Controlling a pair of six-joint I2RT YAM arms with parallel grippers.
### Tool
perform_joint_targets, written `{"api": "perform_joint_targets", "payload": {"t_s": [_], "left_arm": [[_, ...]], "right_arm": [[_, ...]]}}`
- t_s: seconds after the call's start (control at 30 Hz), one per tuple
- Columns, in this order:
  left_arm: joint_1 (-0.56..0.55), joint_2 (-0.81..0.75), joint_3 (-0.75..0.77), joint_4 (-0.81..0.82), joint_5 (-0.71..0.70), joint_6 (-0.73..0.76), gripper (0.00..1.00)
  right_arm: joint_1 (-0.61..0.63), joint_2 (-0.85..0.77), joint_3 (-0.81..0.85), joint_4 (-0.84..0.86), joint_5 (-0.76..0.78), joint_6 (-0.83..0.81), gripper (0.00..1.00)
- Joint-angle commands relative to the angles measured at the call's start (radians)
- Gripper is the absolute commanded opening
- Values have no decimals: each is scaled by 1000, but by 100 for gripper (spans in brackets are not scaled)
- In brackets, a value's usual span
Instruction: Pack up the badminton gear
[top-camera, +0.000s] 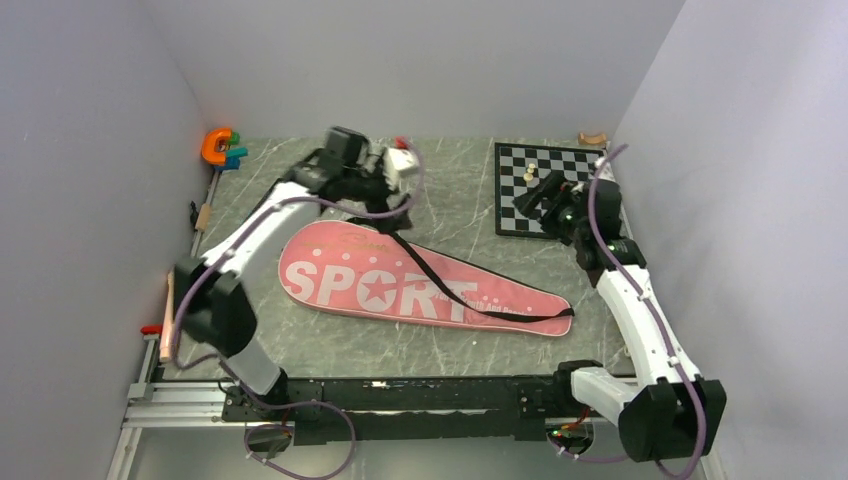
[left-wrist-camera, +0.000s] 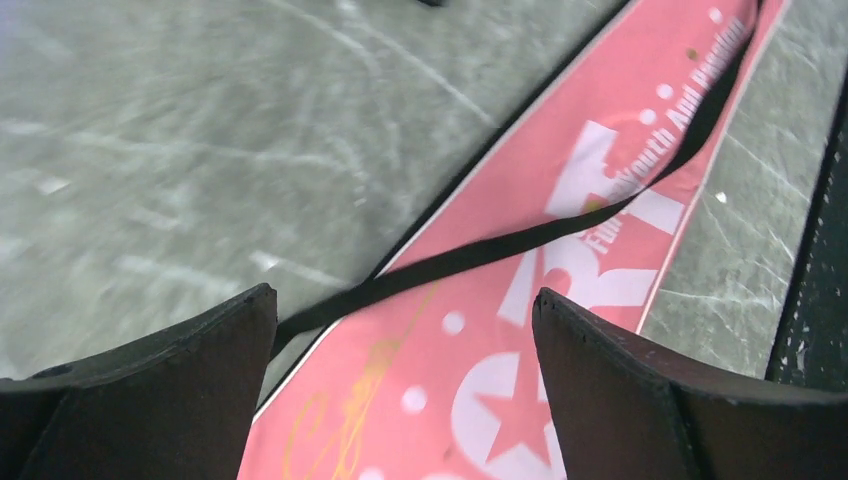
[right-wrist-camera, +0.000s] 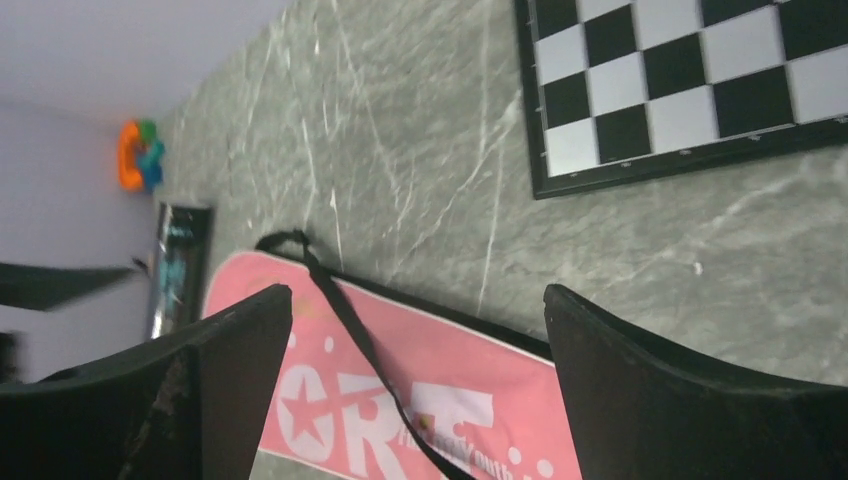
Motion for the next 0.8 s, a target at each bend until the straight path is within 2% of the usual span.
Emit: {"api": "perform_joint_targets", "payload": {"t_s": [0.0,0.1,0.2,0.37,0.47,0.53,0.57,0.6,0.67,0.77], "left_arm": [[106,-241,-48,-12,-19,-76,99],[199,-384,-229,54,-29,-135,99],[331,-467,-422,142,45,-169,99],[541,-424,-467,110,40,-247,99],[662,-460,-591,278,22,-294,99],[694,-494,-668,385,-21,-293,99],[699,-507,-708,434,-54,-292,100],[701,-519,-748,490,-88,-293,99],[705,-554,-842,642,-179,-337,99],[712,-606,-1021,971,-277,-376,99]], "right_arm": [[199,46,109,3,229,-157,100],[327,47,74,97,361,-253,100],[362,28,7,192,429,-290,100],[362,-12,-132,368,484,-444,100],[350,-36,-212,444,602,-511,100],[337,-62,-297,566,705,-552,100],[321,-87,-381,666,739,-573,100],[300,-100,-455,834,753,-608,100],[249,-89,-579,1069,737,-685,100],[139,-18,-607,1099,742,-611,100]]}}
